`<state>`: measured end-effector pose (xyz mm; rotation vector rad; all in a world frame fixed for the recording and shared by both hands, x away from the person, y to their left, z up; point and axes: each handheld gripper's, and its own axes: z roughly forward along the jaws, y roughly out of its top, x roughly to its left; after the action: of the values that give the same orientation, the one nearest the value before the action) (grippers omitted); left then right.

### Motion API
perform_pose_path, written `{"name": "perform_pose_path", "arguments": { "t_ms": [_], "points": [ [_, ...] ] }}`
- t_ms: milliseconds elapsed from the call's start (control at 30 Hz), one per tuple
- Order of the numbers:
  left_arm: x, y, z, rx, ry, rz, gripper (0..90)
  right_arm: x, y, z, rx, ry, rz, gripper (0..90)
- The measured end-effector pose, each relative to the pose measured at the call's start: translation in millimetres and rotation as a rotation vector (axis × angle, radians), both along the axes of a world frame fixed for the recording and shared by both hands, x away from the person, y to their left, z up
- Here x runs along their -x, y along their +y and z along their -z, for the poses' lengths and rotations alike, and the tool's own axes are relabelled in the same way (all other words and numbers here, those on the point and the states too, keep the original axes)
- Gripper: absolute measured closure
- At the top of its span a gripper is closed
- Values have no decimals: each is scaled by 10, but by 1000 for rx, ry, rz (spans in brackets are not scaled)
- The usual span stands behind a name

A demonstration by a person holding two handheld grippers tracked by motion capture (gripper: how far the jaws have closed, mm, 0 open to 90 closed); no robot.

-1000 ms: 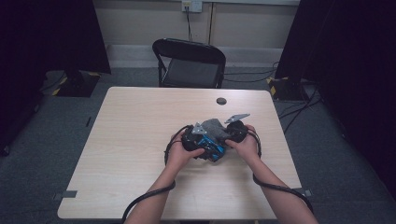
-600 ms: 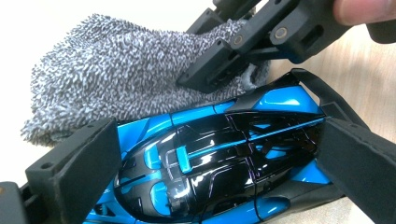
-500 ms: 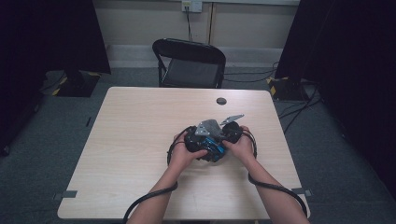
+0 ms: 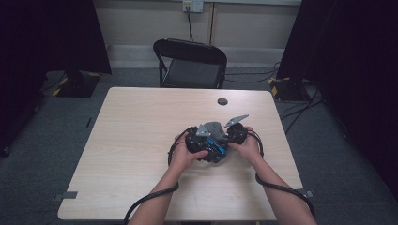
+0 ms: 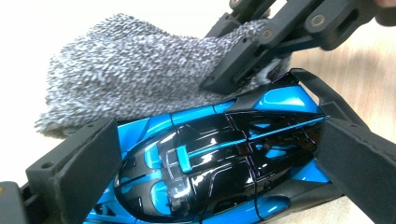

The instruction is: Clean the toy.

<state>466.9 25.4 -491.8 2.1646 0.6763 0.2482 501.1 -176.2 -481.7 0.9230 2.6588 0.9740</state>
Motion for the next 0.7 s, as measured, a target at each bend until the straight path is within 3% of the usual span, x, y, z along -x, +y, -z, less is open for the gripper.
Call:
{"name": "perform_pose_path", "arguments": {
  "t_ms": [433,700],
  "points": [
    [-2,2,0,-1,0,0,0,105,-238,-33,17,29,-65,746],
    [-5,1,-4,-4,2,3,0,185,-326,-51,19,30,-71,746]
  ]
}}
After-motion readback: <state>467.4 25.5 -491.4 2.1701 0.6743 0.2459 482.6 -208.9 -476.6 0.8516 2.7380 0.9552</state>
